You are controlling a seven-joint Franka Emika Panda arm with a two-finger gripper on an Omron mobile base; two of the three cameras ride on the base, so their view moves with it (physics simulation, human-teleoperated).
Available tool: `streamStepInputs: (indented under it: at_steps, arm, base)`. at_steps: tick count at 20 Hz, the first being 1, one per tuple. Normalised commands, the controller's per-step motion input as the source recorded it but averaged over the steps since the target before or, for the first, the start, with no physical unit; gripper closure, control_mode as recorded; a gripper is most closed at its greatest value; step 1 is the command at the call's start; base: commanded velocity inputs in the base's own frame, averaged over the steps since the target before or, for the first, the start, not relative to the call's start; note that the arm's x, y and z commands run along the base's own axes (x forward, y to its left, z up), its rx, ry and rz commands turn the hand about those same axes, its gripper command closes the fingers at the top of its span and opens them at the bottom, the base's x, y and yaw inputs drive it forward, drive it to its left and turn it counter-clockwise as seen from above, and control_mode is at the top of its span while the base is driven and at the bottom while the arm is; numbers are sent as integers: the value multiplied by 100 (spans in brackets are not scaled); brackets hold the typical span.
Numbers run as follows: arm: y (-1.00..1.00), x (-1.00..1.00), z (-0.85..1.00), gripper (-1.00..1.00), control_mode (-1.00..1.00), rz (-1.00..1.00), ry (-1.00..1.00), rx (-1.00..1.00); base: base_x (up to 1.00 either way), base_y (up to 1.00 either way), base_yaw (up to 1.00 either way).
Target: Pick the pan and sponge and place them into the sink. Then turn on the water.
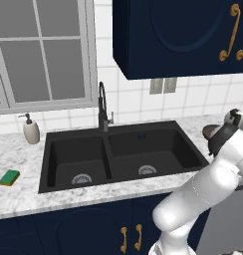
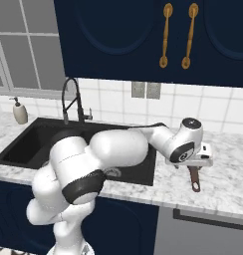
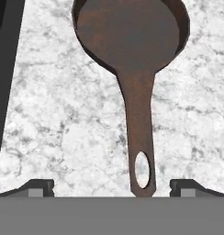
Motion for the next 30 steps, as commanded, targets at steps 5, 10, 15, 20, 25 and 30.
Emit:
streamStepInputs:
  at_steps: [5,10,15,20,25,30]
  arm:
    - [-22,41,-23,-100,-100,0,10,2]
    - [-27,11,-29,-100,-100,0,9,5]
    - [-14,12,-5,-100,-100,0,0,1]
    - [-9,2,-14,-100,-100,0,5,3]
    - [-6,0,-30,-100,-100,0,4,3]
    - [0,0,-35,-100,-100,0,0,0]
  base:
    - [0,0,0]
    - [0,0,0]
    - [0,0,0]
    - [0,0,0]
    - [0,0,0]
    - [0,0,0]
